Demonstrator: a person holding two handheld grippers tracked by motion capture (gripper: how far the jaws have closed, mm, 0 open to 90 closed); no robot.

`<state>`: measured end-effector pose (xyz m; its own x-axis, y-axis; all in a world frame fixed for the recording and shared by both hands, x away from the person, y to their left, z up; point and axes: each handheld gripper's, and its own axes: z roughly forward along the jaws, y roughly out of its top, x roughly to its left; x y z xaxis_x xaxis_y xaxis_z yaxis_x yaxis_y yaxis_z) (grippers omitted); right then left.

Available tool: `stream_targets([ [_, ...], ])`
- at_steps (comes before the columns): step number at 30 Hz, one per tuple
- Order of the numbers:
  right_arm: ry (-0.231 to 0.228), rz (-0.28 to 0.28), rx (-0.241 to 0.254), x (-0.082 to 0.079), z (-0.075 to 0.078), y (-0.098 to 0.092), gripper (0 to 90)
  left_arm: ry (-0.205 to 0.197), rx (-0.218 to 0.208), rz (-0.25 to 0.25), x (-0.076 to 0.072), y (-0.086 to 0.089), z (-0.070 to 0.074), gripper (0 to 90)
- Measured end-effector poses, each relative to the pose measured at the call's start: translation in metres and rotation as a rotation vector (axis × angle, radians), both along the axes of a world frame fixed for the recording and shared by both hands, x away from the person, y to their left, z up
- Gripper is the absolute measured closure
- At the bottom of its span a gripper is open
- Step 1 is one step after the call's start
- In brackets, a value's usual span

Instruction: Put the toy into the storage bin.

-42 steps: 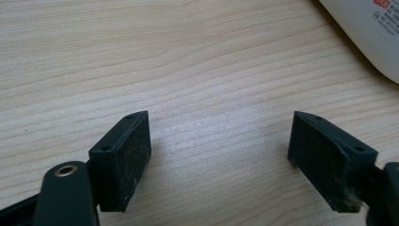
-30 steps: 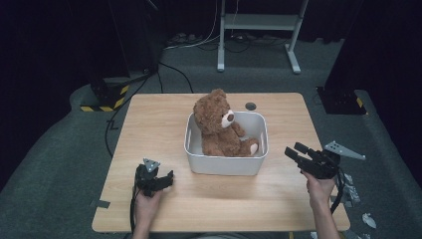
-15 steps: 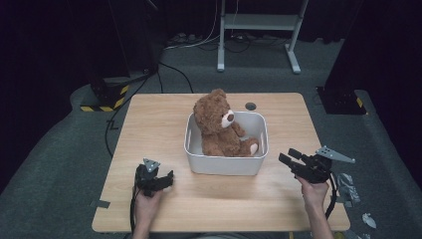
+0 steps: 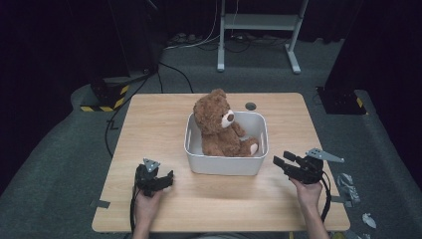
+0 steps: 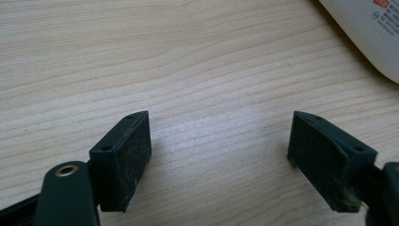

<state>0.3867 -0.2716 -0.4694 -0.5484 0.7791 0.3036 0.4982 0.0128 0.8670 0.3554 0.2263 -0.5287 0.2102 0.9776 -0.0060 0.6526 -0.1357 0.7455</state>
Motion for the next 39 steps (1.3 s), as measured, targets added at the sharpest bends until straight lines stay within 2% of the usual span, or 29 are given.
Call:
stream_targets([
  [3,0.004,-0.008,-0.043,0.000,-0.001,0.002,38.9,0.002,-0.001,0.002,0.000,0.000,0.000,21.8],
  [4,0.004,-0.008,-0.043,0.000,-0.001,0.002,38.9,0.002,-0.001,0.002,0.000,0.000,0.000,21.8],
  [5,0.006,-0.017,-0.072,0.001,-0.002,0.004,38.9,0.002,0.002,-0.001,0.000,0.000,0.000,21.8],
  [10,0.012,-0.032,-0.117,0.002,-0.004,0.008,38.9,0.000,0.000,0.000,0.000,0.000,0.000,21.8],
  [11,0.009,-0.038,-0.154,0.002,-0.005,0.011,38.8,0.000,0.000,0.000,0.000,0.000,0.000,21.8],
  [13,0.003,-0.039,-0.198,0.002,-0.006,0.014,38.7,0.000,0.000,0.000,0.000,0.000,0.000,21.8],
  [14,0.003,-0.039,-0.198,0.002,-0.006,0.014,38.7,0.000,0.000,0.000,0.000,0.000,0.000,21.8],
  [15,0.007,-0.039,-0.229,0.003,-0.007,0.016,38.5,0.000,0.000,0.000,0.000,0.000,0.000,21.8],
  [16,0.007,-0.039,-0.229,0.003,-0.007,0.016,38.5,0.000,0.000,0.000,0.000,0.000,0.000,21.8],
  [24,0.001,-0.070,-0.337,0.005,-0.013,0.024,38.4,0.002,0.000,0.001,0.000,0.000,0.000,21.8],
  [25,0.016,-0.068,-0.337,0.005,-0.013,0.025,38.4,0.000,0.000,0.000,0.000,0.000,0.000,21.8],
  [29,0.013,-0.075,-0.360,0.007,-0.015,0.026,38.3,0.001,0.000,0.001,0.000,0.000,0.000,21.8],
  [39,0.041,-0.097,-0.400,0.011,-0.020,0.027,38.0,0.001,0.000,0.000,0.000,0.000,0.000,21.8],
])
